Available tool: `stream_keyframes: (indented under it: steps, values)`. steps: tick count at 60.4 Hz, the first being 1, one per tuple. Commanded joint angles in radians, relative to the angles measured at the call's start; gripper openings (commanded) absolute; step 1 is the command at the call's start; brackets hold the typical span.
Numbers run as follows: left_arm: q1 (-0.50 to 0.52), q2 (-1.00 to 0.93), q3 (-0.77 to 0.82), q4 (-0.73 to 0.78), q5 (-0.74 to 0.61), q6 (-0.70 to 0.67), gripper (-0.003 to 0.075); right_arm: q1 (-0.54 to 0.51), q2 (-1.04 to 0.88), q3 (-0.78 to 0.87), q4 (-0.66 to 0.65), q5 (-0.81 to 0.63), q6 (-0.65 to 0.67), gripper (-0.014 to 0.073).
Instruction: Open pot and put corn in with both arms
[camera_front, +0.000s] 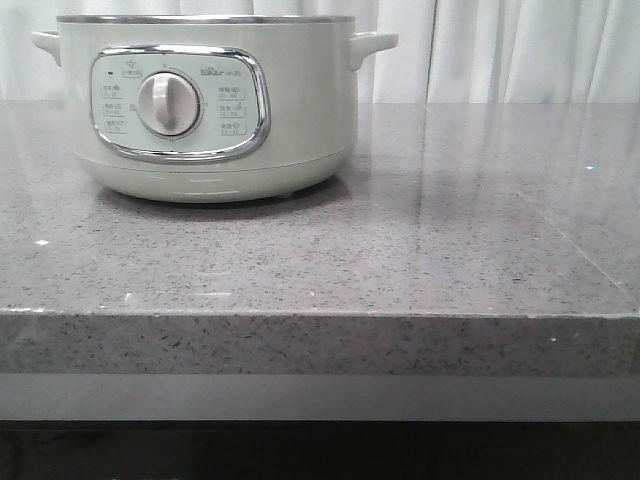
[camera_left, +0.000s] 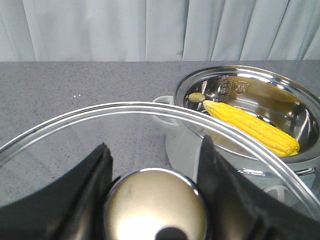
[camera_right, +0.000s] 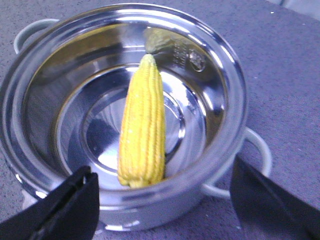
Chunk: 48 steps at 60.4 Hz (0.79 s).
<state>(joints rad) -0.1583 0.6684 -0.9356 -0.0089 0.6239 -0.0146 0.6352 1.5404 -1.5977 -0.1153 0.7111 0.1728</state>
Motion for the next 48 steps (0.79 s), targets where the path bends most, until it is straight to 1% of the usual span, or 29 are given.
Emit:
stream_keyframes:
  steps: [1, 11, 22, 37, 48]
  values:
    - [0.001, -0.006, -0.037, -0.005, -0.145, -0.011, 0.0241, -0.005, -0.136, 0.065, -0.033, -0.061, -0.013, 0.0561]
    - [0.001, -0.006, -0.037, -0.005, -0.145, -0.011, 0.0241, -0.042, -0.308, 0.260, -0.031, -0.124, -0.012, 0.0561]
    - [0.001, -0.006, -0.037, -0.005, -0.145, -0.011, 0.0241, -0.114, -0.462, 0.431, -0.008, -0.132, -0.012, 0.0561]
    - [0.001, -0.006, -0.037, -0.005, -0.145, -0.011, 0.0241, -0.118, -0.642, 0.621, -0.004, -0.139, -0.012, 0.0561]
    - [0.001, -0.006, -0.037, -0.005, -0.145, -0.011, 0.0241, -0.118, -0.699, 0.706, -0.004, -0.124, -0.012, 0.0561]
